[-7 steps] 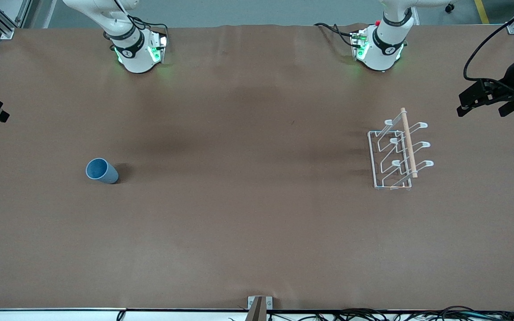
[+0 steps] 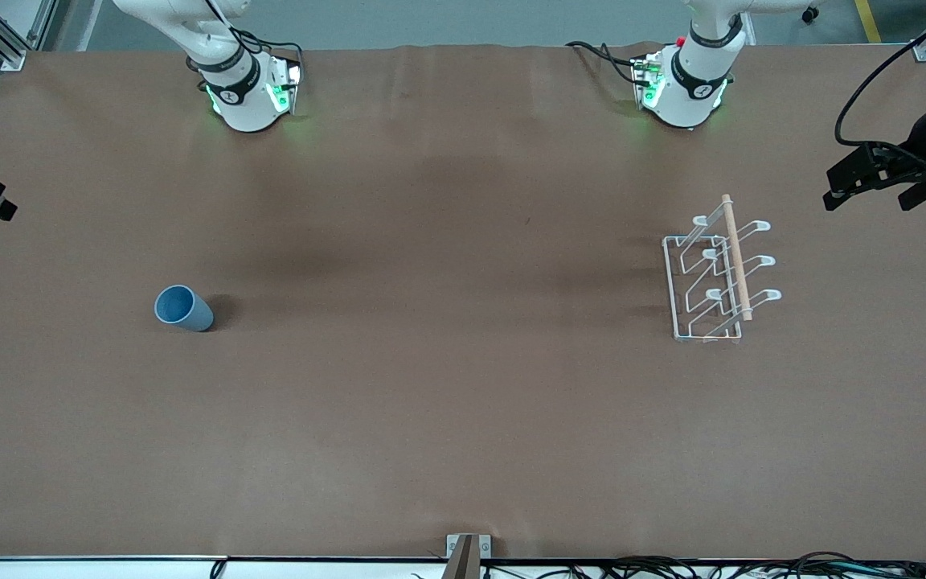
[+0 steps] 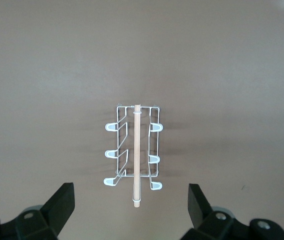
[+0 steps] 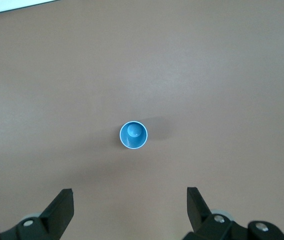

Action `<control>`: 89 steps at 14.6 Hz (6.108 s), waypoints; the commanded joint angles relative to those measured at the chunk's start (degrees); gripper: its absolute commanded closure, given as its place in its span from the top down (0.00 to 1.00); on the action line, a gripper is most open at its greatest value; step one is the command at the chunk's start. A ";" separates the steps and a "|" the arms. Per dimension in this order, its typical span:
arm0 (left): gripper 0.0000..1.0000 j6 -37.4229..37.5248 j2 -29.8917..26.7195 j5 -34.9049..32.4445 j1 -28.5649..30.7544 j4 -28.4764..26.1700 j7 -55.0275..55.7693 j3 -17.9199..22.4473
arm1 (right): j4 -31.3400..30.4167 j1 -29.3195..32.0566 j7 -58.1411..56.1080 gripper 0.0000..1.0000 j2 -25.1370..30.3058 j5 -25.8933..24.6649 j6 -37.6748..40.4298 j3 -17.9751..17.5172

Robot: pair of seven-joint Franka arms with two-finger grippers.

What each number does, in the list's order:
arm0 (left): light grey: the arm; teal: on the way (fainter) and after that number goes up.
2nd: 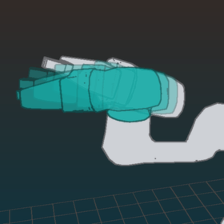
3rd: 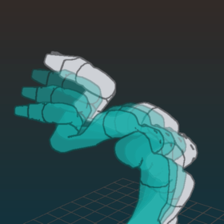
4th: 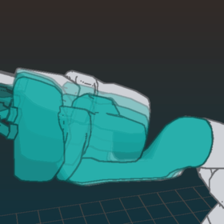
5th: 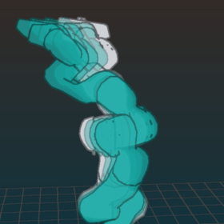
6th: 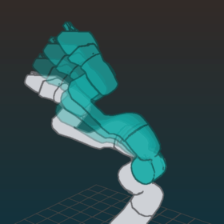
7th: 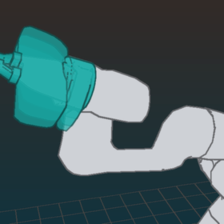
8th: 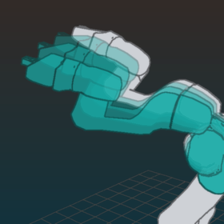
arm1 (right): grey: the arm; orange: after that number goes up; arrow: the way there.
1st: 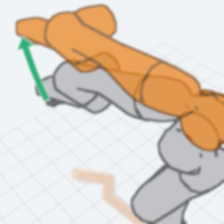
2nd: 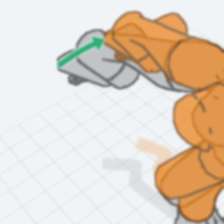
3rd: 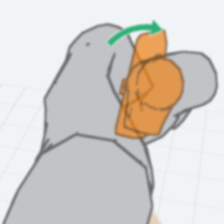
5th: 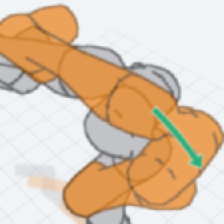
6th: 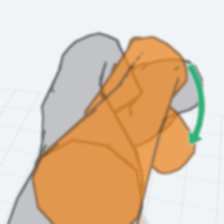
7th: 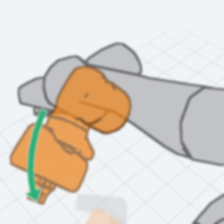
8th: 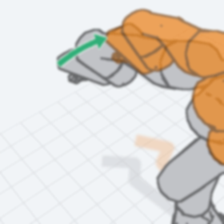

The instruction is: Hang cup on cup holder

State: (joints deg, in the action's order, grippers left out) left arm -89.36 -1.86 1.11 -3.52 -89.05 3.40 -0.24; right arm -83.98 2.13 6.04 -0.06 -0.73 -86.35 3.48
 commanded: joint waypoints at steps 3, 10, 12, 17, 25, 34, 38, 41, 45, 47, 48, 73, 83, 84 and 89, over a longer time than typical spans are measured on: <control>1.00 0.24 -0.61 0.12 0.18 -0.07 -0.33 -0.02 | -3.11 0.25 -1.74 1.00 0.77 0.91 -0.13 -0.40; 1.00 0.06 -0.34 0.12 0.18 -0.07 -0.33 0.07 | -19.00 0.33 -3.05 1.00 0.77 0.91 -9.60 -0.40; 1.00 0.06 -0.17 0.12 0.26 -0.07 -0.33 0.07 | -24.62 0.33 -3.23 1.00 0.68 0.91 -16.44 -0.40; 1.00 -0.03 -0.08 0.12 0.35 -0.08 -0.33 0.07 | -37.29 1.38 -9.37 1.00 -2.47 0.82 -36.49 -0.14; 1.00 -0.03 0.27 0.12 0.44 -0.07 -0.42 0.24 | -41.00 2.27 -12.90 1.00 -12.67 0.56 -50.31 -0.14; 1.00 -0.11 0.27 0.04 0.44 0.01 -0.42 0.24 | -41.17 2.35 -12.81 0.71 -17.07 0.56 -54.89 -0.22; 1.00 -0.03 0.27 0.03 0.44 0.10 -0.42 0.33 | -41.00 2.44 -12.73 0.39 -17.78 0.82 -54.72 -0.22; 1.00 -0.03 0.19 0.03 0.35 0.10 -0.42 0.33 | -40.73 3.06 -12.37 0.12 -17.78 1.17 -54.72 -0.31; 1.00 -0.03 0.19 0.04 0.35 0.10 -0.42 0.33 | -36.80 2.97 -13.42 0.00 -17.69 2.23 -49.21 -0.22; 1.00 -0.03 0.27 0.03 0.35 0.10 -0.42 0.33 | -31.62 2.71 -14.66 0.00 -17.52 2.31 -38.60 -0.22; 1.00 -0.03 0.27 0.12 0.35 0.10 -0.42 0.24 | -28.98 2.36 -14.57 0.00 -17.17 2.31 -33.85 -0.22; 0.99 -0.29 1.15 0.21 -0.44 1.68 -1.65 -0.19 | -31.05 -3.79 -23.42 0.00 -11.80 76.54 -34.65 -24.64; 1.00 -0.29 1.68 2.06 -0.97 3.35 -21.84 -4.13 | -31.86 -8.02 -44.71 0.00 -19.62 101.35 -35.73 -28.78; 1.00 -0.55 1.68 1.97 -0.97 3.27 -23.86 -6.15 | -31.77 -8.02 -45.33 0.00 -19.71 101.63 -35.64 -28.87; 1.00 -2.21 5.27 1.88 -1.23 3.35 -28.18 -14.68 | -31.77 -9.25 -48.93 0.00 -21.47 104.71 -35.73 -29.67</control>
State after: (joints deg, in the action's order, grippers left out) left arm -90.67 0.83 2.73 -4.99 -87.26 -21.69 -12.59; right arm -115.91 -6.92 -40.23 -21.13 101.20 -121.71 -25.63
